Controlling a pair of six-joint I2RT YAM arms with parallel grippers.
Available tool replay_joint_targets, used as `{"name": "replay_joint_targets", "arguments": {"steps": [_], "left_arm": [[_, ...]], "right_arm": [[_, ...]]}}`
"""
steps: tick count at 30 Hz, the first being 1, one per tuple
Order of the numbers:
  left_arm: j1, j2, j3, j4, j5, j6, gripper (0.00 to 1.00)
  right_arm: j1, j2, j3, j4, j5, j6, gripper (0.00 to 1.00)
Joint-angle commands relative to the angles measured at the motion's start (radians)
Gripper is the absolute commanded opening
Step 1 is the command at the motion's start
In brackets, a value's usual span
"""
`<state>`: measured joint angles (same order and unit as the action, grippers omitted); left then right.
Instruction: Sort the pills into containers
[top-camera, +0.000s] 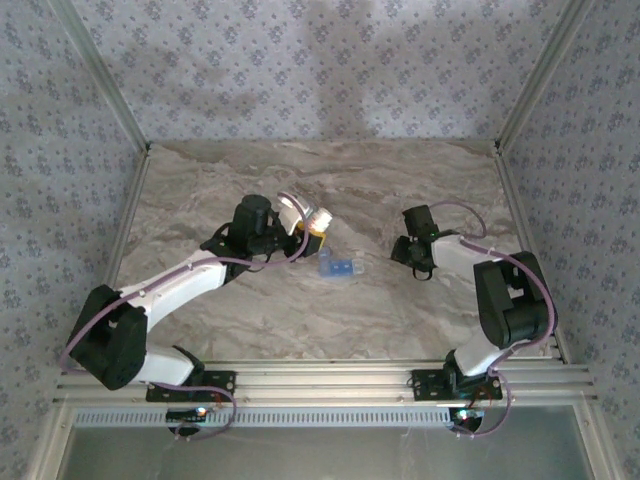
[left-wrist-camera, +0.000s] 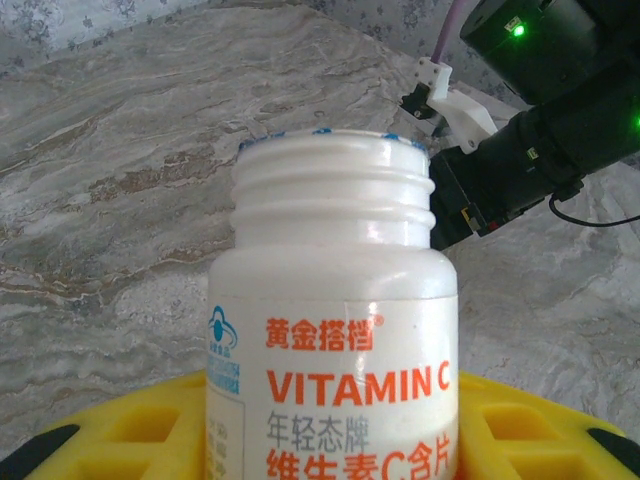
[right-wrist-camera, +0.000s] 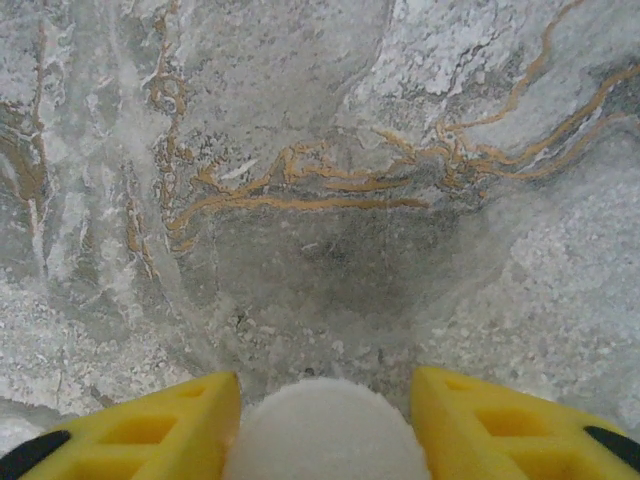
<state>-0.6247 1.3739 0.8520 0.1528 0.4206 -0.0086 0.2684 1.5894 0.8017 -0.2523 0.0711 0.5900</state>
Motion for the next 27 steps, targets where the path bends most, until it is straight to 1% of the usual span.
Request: {"name": "replay_joint_targets", "arguments": {"steps": [1, 2, 5, 11, 14, 18, 21, 24, 26, 27], "left_arm": [[-0.009, -0.044, -0.004, 0.001, -0.003, 0.015, 0.0], [-0.009, -0.045, -0.006, 0.001, -0.005, 0.017, 0.0], [-0.009, -0.047, -0.007, 0.001, -0.005, 0.018, 0.0], [-0.008, -0.053, -0.012, 0.004, -0.006, 0.023, 0.0], [-0.008, -0.056, -0.016, 0.004, -0.007, 0.025, 0.0], [-0.008, -0.061, -0.025, 0.002, -0.009, 0.026, 0.0], [-0.009, -0.065, -0.031, 0.001, -0.011, 0.028, 0.0], [-0.008, -0.069, -0.038, -0.001, -0.011, 0.03, 0.0], [-0.009, -0.071, -0.044, -0.002, -0.012, 0.032, 0.0], [-0.009, -0.071, -0.048, -0.003, -0.013, 0.033, 0.0]], "right_arm": [[0.003, 0.015, -0.009, 0.001, 0.003, 0.012, 0.57], [0.003, 0.015, -0.007, -0.003, 0.003, 0.01, 0.59], [0.001, 0.007, -0.001, -0.009, -0.002, 0.007, 0.71], [0.001, -0.053, 0.001, -0.042, 0.008, 0.003, 0.99], [0.001, -0.093, 0.011, -0.067, 0.03, -0.011, 1.0], [0.001, -0.122, 0.035, -0.112, 0.108, -0.033, 1.0], [0.005, -0.141, 0.052, -0.152, 0.211, -0.05, 1.0], [0.027, -0.179, 0.062, -0.184, 0.362, -0.038, 1.0], [0.045, -0.221, 0.046, -0.177, 0.438, -0.036, 1.0], [0.05, -0.242, 0.031, -0.16, 0.455, -0.043, 1.0]]}}
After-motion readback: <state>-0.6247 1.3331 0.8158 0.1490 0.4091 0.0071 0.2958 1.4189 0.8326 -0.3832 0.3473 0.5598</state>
